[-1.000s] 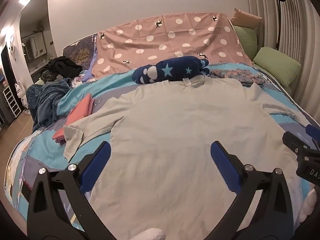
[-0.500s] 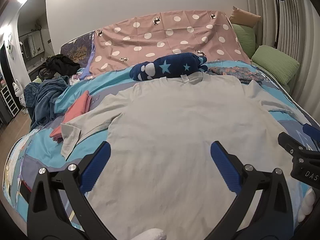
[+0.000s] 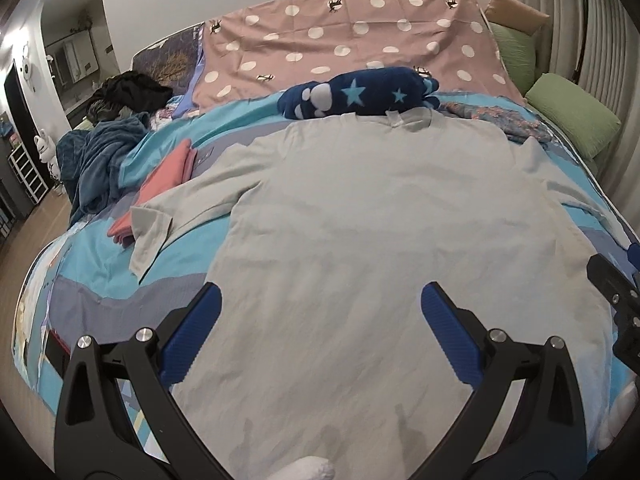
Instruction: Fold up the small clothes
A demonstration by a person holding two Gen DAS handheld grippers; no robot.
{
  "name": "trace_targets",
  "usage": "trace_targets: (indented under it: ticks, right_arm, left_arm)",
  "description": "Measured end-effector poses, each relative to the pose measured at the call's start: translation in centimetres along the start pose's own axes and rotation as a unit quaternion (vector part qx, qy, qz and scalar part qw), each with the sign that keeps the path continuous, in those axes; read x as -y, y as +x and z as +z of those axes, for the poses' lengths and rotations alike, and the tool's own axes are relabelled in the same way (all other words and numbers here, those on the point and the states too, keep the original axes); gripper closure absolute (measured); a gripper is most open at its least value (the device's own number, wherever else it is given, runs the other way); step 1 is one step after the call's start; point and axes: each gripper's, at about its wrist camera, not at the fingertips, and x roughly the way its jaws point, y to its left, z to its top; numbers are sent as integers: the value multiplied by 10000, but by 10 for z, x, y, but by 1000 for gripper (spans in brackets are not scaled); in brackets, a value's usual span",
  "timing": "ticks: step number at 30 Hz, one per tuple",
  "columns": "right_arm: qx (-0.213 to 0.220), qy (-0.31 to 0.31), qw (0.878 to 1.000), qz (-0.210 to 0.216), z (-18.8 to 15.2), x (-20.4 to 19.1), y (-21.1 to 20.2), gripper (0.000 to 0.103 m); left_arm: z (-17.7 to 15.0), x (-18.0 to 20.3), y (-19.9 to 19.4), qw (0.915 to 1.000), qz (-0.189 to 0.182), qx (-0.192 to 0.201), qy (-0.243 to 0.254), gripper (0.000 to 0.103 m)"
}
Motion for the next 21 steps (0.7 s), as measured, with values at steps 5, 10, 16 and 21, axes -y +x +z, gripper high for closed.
trace_targets:
  ticks: [5,10,16,21]
  right_arm:
    - [3,-8,10000,16,-1,-3,-1,1]
    - [-7,-69,10000,1,0,-10,0,1]
    - [-23,-78,10000,-19,-1,-11,1,1]
    - [-31,-74,10000,-30,-2,-12,0,1]
  left_arm:
    - [-3,-4,0,9999,-76,-61,-27,2]
    - [-6,-6,1,9998,-146,-107,-38,2]
    - [-5,-7,10,9994,-273,-174,-115,2]
    - [-6,-11,10,9991,-310,-171,-226,2]
